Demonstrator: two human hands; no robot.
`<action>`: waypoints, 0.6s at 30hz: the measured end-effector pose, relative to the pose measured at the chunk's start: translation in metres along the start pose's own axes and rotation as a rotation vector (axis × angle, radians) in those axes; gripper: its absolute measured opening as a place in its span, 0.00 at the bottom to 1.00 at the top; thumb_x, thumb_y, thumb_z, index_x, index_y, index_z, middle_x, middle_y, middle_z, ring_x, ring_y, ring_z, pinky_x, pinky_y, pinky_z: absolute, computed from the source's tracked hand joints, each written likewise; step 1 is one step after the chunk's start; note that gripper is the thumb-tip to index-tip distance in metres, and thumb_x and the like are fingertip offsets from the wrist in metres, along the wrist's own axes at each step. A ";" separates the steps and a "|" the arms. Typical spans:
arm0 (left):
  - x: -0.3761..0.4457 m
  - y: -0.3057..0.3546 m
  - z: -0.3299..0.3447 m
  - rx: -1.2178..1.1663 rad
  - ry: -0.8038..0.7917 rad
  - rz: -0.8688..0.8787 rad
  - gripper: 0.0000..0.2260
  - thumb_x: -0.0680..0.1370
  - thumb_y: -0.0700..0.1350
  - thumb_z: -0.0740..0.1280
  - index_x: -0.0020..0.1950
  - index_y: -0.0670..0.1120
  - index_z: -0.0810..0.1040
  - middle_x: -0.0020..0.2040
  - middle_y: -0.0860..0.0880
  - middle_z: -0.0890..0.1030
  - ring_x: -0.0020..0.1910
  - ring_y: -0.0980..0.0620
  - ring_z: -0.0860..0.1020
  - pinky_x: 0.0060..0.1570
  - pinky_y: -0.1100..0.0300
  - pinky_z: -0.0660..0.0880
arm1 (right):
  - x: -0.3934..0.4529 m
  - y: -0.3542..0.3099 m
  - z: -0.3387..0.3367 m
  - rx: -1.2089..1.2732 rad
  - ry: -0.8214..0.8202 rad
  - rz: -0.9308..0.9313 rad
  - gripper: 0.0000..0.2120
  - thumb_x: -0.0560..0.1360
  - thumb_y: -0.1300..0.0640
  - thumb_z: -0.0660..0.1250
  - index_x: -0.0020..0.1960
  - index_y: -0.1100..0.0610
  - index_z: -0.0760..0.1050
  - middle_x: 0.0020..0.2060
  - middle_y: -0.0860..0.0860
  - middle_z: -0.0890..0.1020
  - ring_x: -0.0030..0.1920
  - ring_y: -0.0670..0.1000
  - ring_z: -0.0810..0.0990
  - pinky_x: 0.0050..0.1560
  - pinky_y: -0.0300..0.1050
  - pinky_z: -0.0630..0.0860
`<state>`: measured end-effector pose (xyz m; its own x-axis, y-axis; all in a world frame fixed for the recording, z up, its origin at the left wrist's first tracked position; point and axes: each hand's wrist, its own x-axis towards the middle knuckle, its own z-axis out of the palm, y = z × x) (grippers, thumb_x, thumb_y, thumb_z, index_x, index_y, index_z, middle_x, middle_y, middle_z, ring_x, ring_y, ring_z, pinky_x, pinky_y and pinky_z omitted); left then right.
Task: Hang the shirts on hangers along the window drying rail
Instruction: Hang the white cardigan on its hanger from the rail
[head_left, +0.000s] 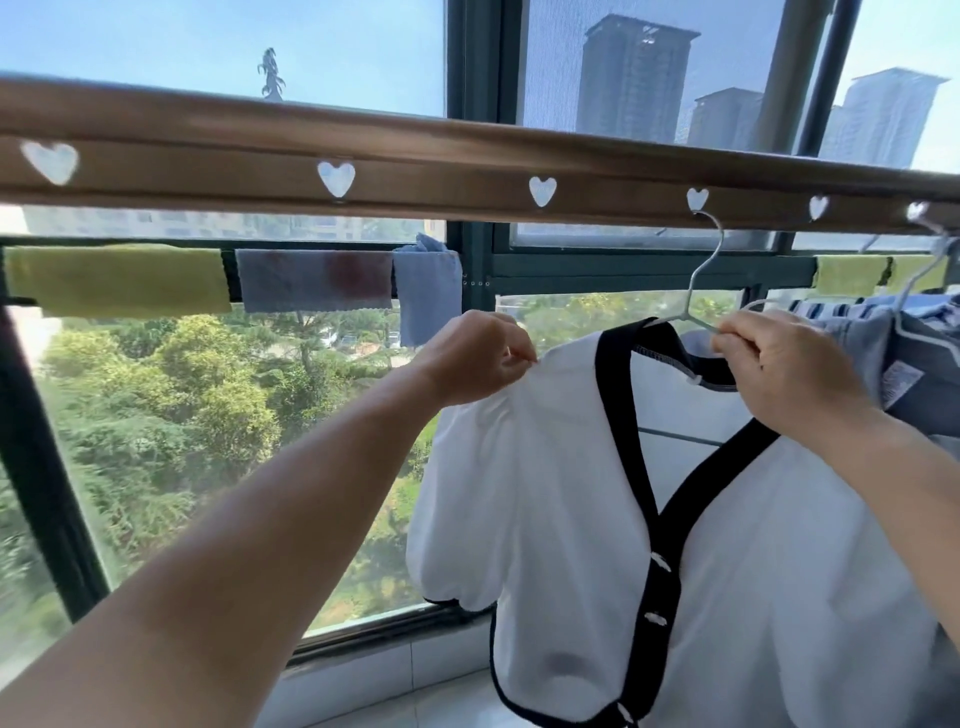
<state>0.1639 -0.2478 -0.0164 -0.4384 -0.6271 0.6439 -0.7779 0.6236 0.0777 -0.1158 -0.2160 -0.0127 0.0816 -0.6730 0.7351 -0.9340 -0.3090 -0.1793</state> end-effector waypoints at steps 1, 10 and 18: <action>0.002 0.001 0.001 0.002 0.023 -0.006 0.07 0.74 0.39 0.67 0.47 0.43 0.84 0.44 0.48 0.84 0.41 0.50 0.81 0.45 0.57 0.78 | 0.000 0.002 0.000 -0.017 0.001 -0.004 0.11 0.79 0.54 0.58 0.50 0.57 0.78 0.45 0.60 0.80 0.50 0.63 0.75 0.50 0.53 0.70; 0.007 -0.029 -0.010 0.027 0.023 -0.308 0.09 0.76 0.38 0.61 0.47 0.43 0.81 0.46 0.45 0.83 0.47 0.45 0.79 0.50 0.53 0.76 | -0.002 0.011 -0.002 -0.089 -0.029 0.028 0.12 0.79 0.53 0.55 0.52 0.56 0.75 0.46 0.60 0.80 0.51 0.64 0.75 0.52 0.56 0.74; 0.010 0.009 0.001 -0.196 -0.135 -0.252 0.11 0.79 0.44 0.60 0.59 0.47 0.78 0.53 0.48 0.82 0.50 0.50 0.80 0.52 0.60 0.75 | 0.000 -0.010 0.001 -0.018 -0.057 0.081 0.13 0.80 0.53 0.56 0.54 0.57 0.76 0.50 0.60 0.77 0.53 0.62 0.74 0.51 0.51 0.70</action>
<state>0.1525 -0.2486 -0.0099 -0.3092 -0.8208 0.4803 -0.7740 0.5106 0.3744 -0.1062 -0.2134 -0.0112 0.0248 -0.7323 0.6805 -0.9442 -0.2407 -0.2247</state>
